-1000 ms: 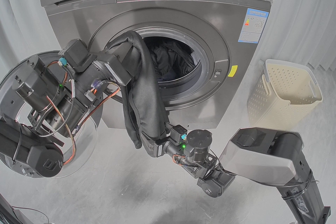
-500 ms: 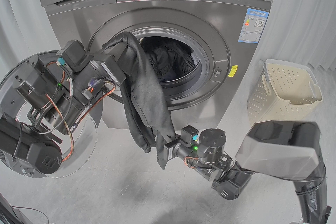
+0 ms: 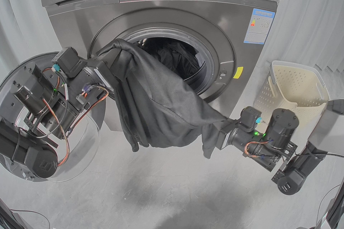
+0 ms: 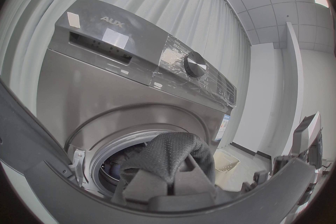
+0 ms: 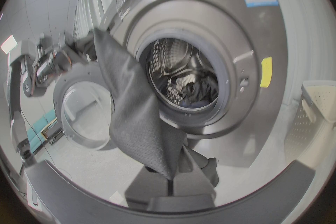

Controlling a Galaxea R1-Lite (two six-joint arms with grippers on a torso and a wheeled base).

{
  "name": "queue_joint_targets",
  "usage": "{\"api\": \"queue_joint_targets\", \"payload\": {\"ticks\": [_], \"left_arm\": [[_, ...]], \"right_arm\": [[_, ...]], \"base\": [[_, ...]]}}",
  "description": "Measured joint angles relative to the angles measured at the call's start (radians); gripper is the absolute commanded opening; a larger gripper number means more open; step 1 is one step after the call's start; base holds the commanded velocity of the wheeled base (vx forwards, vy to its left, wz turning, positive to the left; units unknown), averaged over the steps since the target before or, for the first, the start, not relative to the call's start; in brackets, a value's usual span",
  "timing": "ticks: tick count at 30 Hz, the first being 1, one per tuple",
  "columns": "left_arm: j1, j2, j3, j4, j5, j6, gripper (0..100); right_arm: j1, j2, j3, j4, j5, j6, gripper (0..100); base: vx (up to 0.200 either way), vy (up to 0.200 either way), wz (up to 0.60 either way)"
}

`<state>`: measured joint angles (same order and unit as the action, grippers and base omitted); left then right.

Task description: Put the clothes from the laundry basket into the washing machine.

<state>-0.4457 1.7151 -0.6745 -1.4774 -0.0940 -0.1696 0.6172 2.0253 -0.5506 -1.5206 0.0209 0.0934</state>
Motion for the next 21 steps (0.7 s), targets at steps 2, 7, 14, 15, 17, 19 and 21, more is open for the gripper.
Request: {"api": "queue_joint_targets", "payload": {"ticks": [2, 7, 14, 15, 17, 19, 21], "left_arm": [[0.005, -0.004, 0.021, -0.012, -0.001, -0.001, 0], [0.012, -0.02, 0.064, -0.027, -0.001, -0.002, 0], [0.023, -0.042, 0.108, -0.036, -0.003, -0.002, 0], [0.026, -0.044, 0.115, -0.039, -0.003, -0.002, 0], [0.036, -0.046, 0.124, -0.044, -0.003, 0.0, 0], [0.045, -0.047, 0.135, -0.049, -0.003, 0.001, 0], [0.055, -0.049, 0.143, -0.054, -0.005, 0.003, 0]], "right_arm": [[-0.019, -0.037, 0.016, -0.016, 0.004, 0.005, 0], [-0.072, -0.094, -0.009, -0.02, 0.0, 0.011, 0], [-0.113, -0.132, -0.102, -0.021, -0.021, 0.023, 0], [-0.115, -0.139, -0.11, -0.021, -0.026, 0.025, 0], [-0.117, -0.146, -0.119, -0.021, -0.03, 0.026, 0], [-0.12, -0.155, -0.128, -0.021, -0.032, 0.027, 0], [-0.122, -0.166, -0.133, -0.02, -0.033, 0.027, 0]], "base": [[0.0, 0.0, 0.0], [0.0, 0.0, 0.0], [0.0, 0.0, 0.0], [0.0, 0.0, 0.0], [0.0, 0.0, 0.0], [0.0, 0.0, 0.0], [0.0, 0.0, 0.0]]}}
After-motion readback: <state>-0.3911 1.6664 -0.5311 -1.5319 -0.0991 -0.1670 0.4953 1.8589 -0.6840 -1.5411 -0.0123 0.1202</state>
